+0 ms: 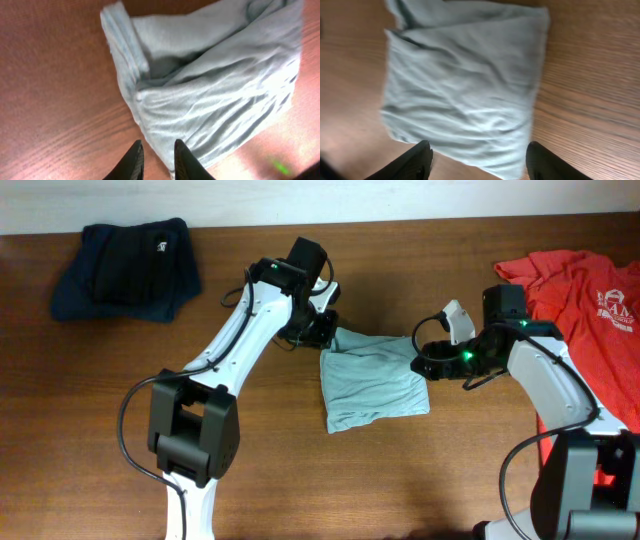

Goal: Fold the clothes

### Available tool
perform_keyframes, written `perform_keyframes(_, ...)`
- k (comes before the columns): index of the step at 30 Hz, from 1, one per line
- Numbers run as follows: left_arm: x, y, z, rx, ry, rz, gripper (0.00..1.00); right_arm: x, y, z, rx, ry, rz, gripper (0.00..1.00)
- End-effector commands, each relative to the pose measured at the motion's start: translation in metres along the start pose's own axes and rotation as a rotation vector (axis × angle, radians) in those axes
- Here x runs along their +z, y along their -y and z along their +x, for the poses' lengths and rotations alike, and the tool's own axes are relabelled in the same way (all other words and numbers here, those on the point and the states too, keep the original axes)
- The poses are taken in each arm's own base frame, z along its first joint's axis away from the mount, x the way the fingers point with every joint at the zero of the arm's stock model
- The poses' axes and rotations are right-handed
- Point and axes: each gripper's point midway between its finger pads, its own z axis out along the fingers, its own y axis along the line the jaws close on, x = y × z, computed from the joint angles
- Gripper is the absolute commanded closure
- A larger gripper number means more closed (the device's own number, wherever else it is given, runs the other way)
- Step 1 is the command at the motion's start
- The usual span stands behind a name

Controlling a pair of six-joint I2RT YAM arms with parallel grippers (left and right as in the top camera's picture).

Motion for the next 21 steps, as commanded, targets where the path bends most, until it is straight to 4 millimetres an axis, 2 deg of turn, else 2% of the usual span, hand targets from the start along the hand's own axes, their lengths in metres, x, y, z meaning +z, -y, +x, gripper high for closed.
perform_keyframes(1, 0.022, -0.007, 0.018, -0.037, -0.079, -0.02, 0.79, 0.01, 0.02, 0.003, 0.009, -0.032, 0.068, 0.34)
perform_keyframes(6, 0.045, -0.007, 0.037, -0.047, -0.144, -0.026, 0.79, 0.036, 0.034, 0.002, -0.005, -0.057, 0.063, 0.34)
perform_keyframes(9, 0.05, -0.007, 0.039, -0.042, -0.145, -0.025, 0.78, 0.048, 0.039, -0.001, -0.006, -0.052, 0.052, 0.34)
perform_keyframes(12, 0.053, -0.006, 0.04, -0.039, -0.142, -0.024, 0.78, 0.059, 0.034, -0.001, -0.021, -0.053, -0.013, 0.34)
perform_keyframes(16, 0.058, -0.008, 0.041, -0.046, -0.142, -0.025, 0.78, 0.068, 0.031, 0.002, -0.029, -0.067, -0.061, 0.34)
perform_keyframes(21, 0.067, -0.01, 0.041, -0.081, -0.129, -0.026, 0.77, 0.07, 0.032, 0.003, -0.027, -0.069, -0.062, 0.34)
